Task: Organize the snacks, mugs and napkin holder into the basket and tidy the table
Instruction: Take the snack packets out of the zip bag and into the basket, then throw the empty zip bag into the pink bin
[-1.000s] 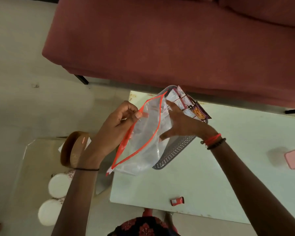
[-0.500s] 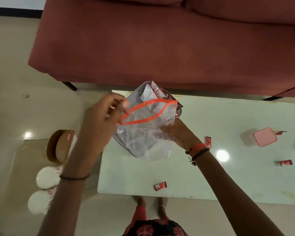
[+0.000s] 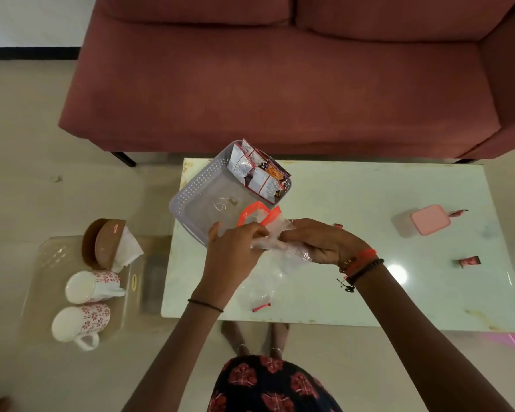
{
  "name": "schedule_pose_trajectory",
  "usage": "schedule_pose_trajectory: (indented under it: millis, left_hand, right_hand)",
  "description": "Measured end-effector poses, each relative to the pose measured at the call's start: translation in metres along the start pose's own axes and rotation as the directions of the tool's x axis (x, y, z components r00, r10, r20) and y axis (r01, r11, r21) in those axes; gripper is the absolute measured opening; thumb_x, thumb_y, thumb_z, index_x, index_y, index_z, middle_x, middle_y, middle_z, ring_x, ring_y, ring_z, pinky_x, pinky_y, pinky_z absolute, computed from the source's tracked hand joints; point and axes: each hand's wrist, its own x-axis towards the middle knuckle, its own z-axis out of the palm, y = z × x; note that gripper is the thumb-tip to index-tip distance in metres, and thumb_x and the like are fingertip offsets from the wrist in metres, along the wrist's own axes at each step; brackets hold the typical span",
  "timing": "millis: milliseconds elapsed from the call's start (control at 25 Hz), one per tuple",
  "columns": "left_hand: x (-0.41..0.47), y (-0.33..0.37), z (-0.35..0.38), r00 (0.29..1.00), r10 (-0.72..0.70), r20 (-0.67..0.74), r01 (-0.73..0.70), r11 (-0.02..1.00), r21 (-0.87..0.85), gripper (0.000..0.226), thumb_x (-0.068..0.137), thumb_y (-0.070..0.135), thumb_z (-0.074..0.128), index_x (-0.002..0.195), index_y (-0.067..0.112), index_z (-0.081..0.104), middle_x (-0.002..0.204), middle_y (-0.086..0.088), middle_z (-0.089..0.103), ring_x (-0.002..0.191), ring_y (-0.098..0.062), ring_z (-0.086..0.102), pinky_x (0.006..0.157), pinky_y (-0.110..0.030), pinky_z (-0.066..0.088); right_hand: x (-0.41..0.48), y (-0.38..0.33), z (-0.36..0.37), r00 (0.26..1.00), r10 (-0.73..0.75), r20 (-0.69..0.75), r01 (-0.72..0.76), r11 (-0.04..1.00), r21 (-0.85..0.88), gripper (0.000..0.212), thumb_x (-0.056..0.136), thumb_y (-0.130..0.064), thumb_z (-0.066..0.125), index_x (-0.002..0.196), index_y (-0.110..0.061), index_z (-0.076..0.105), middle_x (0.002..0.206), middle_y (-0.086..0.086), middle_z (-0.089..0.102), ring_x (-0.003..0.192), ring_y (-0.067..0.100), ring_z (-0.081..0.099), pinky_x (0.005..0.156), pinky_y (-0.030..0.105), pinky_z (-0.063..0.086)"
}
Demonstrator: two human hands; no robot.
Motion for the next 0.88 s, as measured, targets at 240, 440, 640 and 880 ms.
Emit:
schedule_pose_trajectory:
  millis: [240, 440, 640, 880]
  left_hand:
    - [-0.026, 0.009, 0.011, 0.97, -0.241, -0.016, 0.238, 0.966, -0.096, 0.026, 0.081, 0.028, 0.063, 0.105, 0.024, 0.054, 0.106, 0.004, 0.069, 0.106, -0.023, 0.061, 0.102, -0.039, 0.03]
    - [-0.048, 0.015, 0.008, 0.942, -0.295, 0.159, 0.335, 0.841, -0.426, 0.05, 0.07, 0.023, 0.079, 0.104, 0.022, 0.041, 0.091, 0.004, 0.062, 0.1, -0.028, 0.063, 0.093, -0.042, 0.047]
    - [-0.092, 0.029, 0.019, 0.929, -0.212, 0.303, 0.368, 0.628, -0.686, 0.045, 0.067, 0.013, 0.081, 0.099, 0.026, 0.052, 0.083, 0.016, 0.066, 0.078, 0.001, 0.065, 0.064, -0.016, 0.05]
    - [-0.121, 0.051, 0.058, 0.895, -0.114, 0.432, 0.426, 0.51, -0.748, 0.05, 0.078, 0.02, 0.073, 0.122, 0.03, 0.051, 0.109, -0.003, 0.07, 0.1, -0.017, 0.066, 0.085, -0.032, 0.052]
  right_hand:
    - [-0.055, 0.015, 0.012, 0.635, -0.645, -0.425, -0.061, 0.506, -0.86, 0.081, 0.079, -0.03, 0.074, 0.146, -0.016, 0.031, 0.144, 0.009, 0.038, 0.13, 0.028, 0.041, 0.105, 0.031, 0.034]
    - [-0.076, 0.075, 0.029, 0.853, -0.522, -0.015, 0.173, 0.309, -0.935, 0.122, 0.063, -0.059, 0.075, 0.151, -0.028, -0.004, 0.159, -0.014, 0.002, 0.149, 0.012, -0.004, 0.119, 0.036, -0.002]
    - [-0.091, 0.128, 0.035, 0.754, -0.649, -0.102, 0.318, 0.496, -0.808, 0.114, 0.07, -0.035, 0.08, 0.147, -0.039, -0.005, 0.143, -0.004, 0.046, 0.131, 0.02, 0.046, 0.112, 0.046, 0.034]
    - [-0.125, 0.188, 0.004, 0.642, -0.59, -0.489, 0.397, 0.802, -0.446, 0.074, 0.069, -0.011, 0.078, 0.129, -0.034, 0.04, 0.074, 0.007, 0.065, 0.059, 0.008, 0.058, 0.059, 0.014, 0.048]
